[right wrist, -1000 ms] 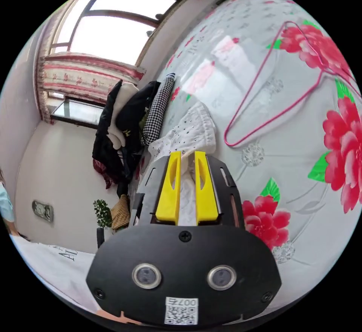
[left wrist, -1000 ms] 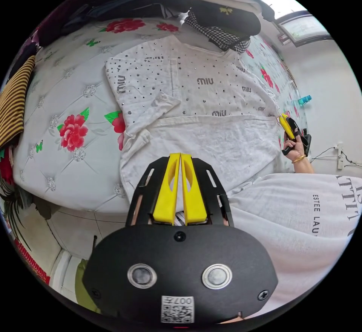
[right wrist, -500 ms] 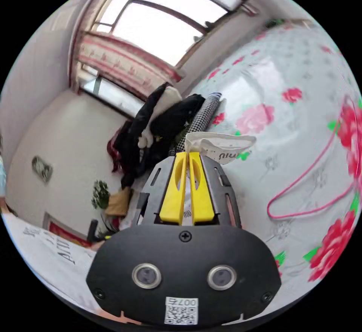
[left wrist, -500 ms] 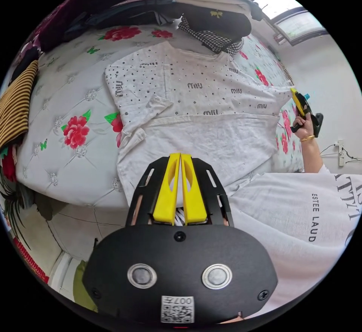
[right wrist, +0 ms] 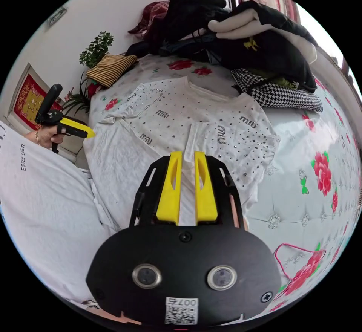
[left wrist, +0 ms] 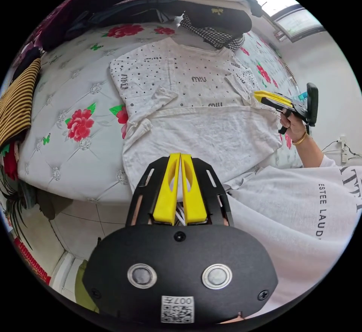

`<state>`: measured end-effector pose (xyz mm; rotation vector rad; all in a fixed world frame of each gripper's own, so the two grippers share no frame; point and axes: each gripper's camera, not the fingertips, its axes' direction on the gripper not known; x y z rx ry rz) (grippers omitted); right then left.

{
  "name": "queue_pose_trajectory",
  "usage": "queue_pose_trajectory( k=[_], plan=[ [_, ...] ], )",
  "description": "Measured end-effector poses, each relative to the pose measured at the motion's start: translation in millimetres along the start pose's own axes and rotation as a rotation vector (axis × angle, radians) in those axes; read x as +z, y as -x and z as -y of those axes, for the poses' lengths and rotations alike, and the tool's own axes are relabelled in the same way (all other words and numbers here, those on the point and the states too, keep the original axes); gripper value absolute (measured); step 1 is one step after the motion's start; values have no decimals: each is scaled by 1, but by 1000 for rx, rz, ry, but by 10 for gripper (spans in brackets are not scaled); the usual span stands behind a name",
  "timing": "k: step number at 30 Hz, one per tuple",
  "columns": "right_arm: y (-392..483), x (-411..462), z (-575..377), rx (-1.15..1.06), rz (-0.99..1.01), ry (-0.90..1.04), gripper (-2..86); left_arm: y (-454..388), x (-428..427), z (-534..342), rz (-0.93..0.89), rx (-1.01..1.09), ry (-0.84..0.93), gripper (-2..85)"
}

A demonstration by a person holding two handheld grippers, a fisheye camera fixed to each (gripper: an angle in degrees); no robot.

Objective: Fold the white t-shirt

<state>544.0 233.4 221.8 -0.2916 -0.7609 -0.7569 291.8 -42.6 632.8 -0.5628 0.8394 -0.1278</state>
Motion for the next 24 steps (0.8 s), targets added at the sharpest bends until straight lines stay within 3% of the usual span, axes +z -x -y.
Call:
queue_pose_trajectory(
  k=[2, 5, 9, 14, 21, 24],
  plan=[
    [-5, -8, 3, 58, 30, -60, 44, 9, -2, -9, -16, -27, -10, -9],
    [-21, -4, 2, 159, 51, 34, 49, 26, -9, -23, -37, -85, -31, -6],
    [-38, -45, -36, 294, 81, -80, 55, 48, -31, -52, 13, -140, -84, 14],
    [-42, -68, -109, 468, 4, 31, 65, 87, -33, -98, -26, -273, -70, 81],
    [-23, -34, -134, 494, -13, 218, 76, 77, -7, -92, -64, -227, -23, 98],
    [-4, -17, -117, 424, -93, 271, 62, 60, 7, -72, 61, -165, 60, 54]
  ],
)
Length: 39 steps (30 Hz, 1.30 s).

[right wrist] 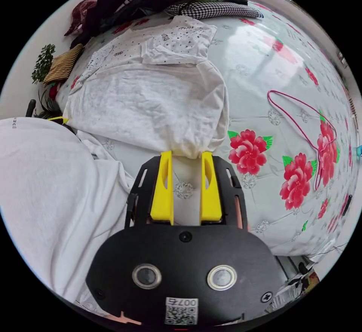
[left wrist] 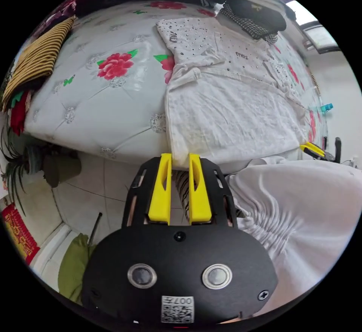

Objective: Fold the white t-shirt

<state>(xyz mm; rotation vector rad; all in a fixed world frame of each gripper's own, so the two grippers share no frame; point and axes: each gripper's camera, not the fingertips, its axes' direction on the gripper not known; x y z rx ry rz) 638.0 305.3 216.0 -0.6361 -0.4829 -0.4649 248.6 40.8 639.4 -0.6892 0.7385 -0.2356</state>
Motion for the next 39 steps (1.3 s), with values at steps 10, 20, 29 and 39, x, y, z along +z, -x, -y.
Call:
queue_pose_trajectory(
  k=[10, 20, 29, 39],
  plan=[
    [-32, -43, -6, -55, 233, -40, -1, 25, -56, -9, -164, 96, 75, -9],
    [-132, -119, 103, 166, 739, -298, 1, 102, -135, 106, -607, -53, -198, 1],
    [-143, -61, 208, 393, 512, -422, 36, 106, -107, 212, -246, -289, -295, 73],
    [-162, 3, 102, 754, 571, -421, 78, 107, -64, 102, -307, -301, -163, 77]
  ],
)
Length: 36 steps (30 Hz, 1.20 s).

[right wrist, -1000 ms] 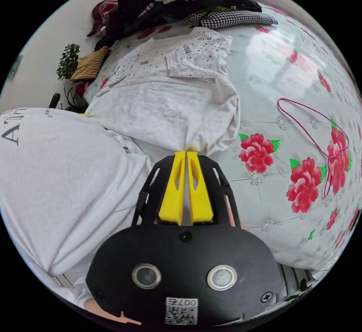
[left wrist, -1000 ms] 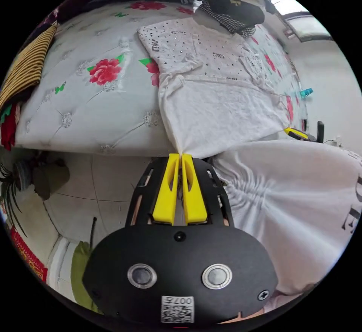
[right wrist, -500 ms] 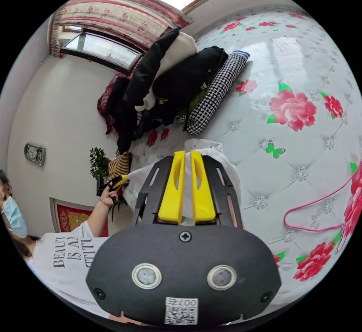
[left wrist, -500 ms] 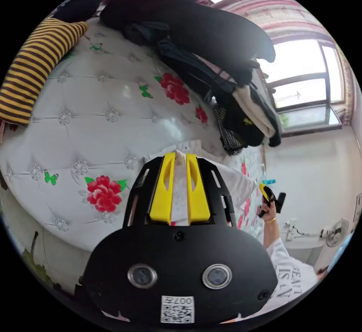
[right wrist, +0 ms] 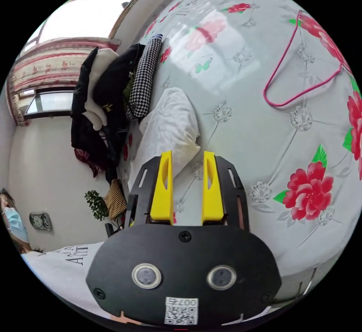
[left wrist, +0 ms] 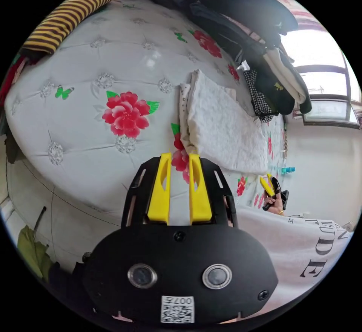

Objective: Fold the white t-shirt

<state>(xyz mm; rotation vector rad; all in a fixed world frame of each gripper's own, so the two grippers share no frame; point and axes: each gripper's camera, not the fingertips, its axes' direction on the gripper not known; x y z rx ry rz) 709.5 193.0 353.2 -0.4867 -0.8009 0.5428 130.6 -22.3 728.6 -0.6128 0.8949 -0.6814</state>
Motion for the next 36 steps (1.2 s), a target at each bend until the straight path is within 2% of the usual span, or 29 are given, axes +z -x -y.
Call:
queue_pose_trajectory(
  k=[2, 6, 9, 12, 14, 17, 20, 21, 23, 26, 30, 32, 36],
  plan=[
    [-9, 15, 5, 68, 40, 10, 74, 2, 8, 3, -66, -29, 30, 74],
    [-1, 25, 16, 61, 71, -19, 53, 7, 16, 16, -119, -83, 41, 79],
    [40, 27, 24, -84, 6, -47, 39, 2, 19, 21, -83, -56, 58, 79],
    [129, 35, 21, -423, -46, -30, 29, -10, 19, 22, -19, -4, 76, 81],
    [219, 61, -9, -807, -104, 52, 27, -20, 18, 22, 38, 34, 82, 85],
    [297, 108, -70, -1162, -35, 164, 29, -32, 16, 19, 107, 77, 74, 87],
    [326, 179, -124, -1302, 98, 364, 39, -34, 11, 13, 151, 81, 50, 86],
    [326, 198, -133, -1304, 117, 426, 42, -34, 10, 12, 158, 80, 46, 86],
    [317, 270, -158, -1238, 73, 666, 51, -30, 9, 6, 175, 69, 44, 83],
    [300, 300, -158, -1103, 45, 747, 61, -24, 9, -2, 141, 48, 31, 79],
    [283, 266, -118, -969, 47, 575, 75, -25, 10, -7, 137, 61, 20, 73],
    [258, 240, -82, -840, -44, 429, 87, -27, 12, -9, 139, 66, 23, 73],
    [215, 223, -43, -613, -128, 356, 99, -32, 14, -10, 152, 82, 30, 71]
  ],
)
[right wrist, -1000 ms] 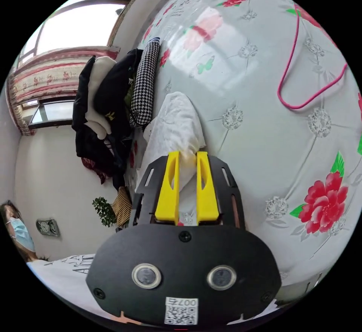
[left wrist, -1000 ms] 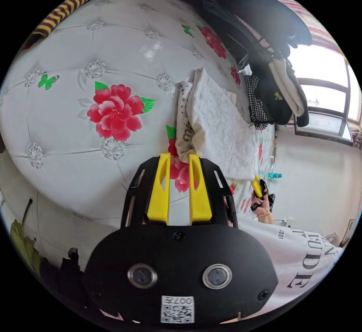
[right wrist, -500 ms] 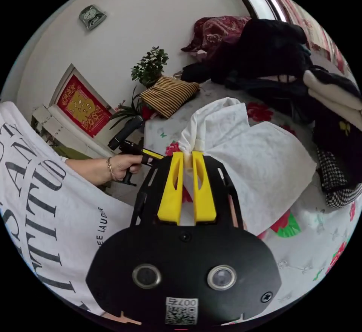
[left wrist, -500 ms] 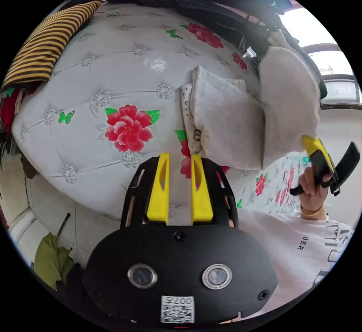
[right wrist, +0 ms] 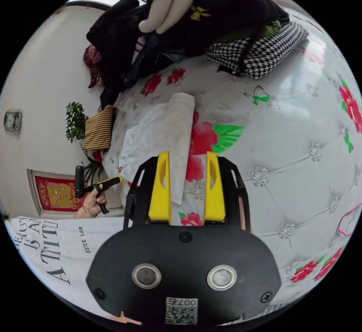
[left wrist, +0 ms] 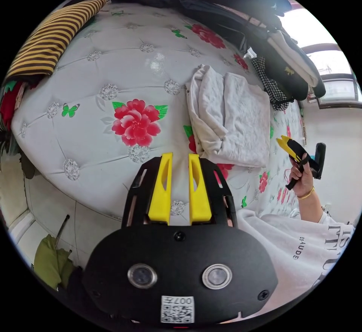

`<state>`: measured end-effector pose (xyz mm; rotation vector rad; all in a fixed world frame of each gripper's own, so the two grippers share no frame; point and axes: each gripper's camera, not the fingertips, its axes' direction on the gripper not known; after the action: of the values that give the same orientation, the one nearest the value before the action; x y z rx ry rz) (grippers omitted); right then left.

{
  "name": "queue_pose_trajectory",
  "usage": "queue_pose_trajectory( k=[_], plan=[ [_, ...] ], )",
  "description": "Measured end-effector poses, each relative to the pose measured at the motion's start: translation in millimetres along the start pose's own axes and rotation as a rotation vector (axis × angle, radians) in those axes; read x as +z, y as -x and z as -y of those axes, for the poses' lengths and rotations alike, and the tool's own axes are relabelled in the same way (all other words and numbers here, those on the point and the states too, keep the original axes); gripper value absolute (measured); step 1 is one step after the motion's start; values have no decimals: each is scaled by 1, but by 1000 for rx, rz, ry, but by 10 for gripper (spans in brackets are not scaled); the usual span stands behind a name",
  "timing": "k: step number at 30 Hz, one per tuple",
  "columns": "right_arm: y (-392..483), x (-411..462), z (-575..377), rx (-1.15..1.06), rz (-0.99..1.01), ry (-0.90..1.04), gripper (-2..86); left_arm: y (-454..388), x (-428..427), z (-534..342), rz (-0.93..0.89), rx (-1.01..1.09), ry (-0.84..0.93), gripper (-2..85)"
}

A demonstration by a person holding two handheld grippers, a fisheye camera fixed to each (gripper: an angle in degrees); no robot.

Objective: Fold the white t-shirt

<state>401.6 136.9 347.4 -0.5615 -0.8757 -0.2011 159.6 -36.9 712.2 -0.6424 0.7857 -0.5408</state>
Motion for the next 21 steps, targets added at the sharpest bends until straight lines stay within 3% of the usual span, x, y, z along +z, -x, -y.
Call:
queue_pose_trajectory(
  k=[6, 15, 18, 21],
  plan=[
    [-10, 29, 4, 86, -3, 22, 94, -14, 3, -3, 38, 23, 7, 77],
    [28, 65, 7, -75, 6, 146, 16, -34, 8, -12, 73, 3, 18, 78],
    [24, 50, 4, -64, 11, 94, 6, -40, 8, -19, 87, -10, 32, 78],
    [7, 18, -7, -35, -111, 36, 2, -42, 5, -31, 105, -33, 33, 78]
  ],
)
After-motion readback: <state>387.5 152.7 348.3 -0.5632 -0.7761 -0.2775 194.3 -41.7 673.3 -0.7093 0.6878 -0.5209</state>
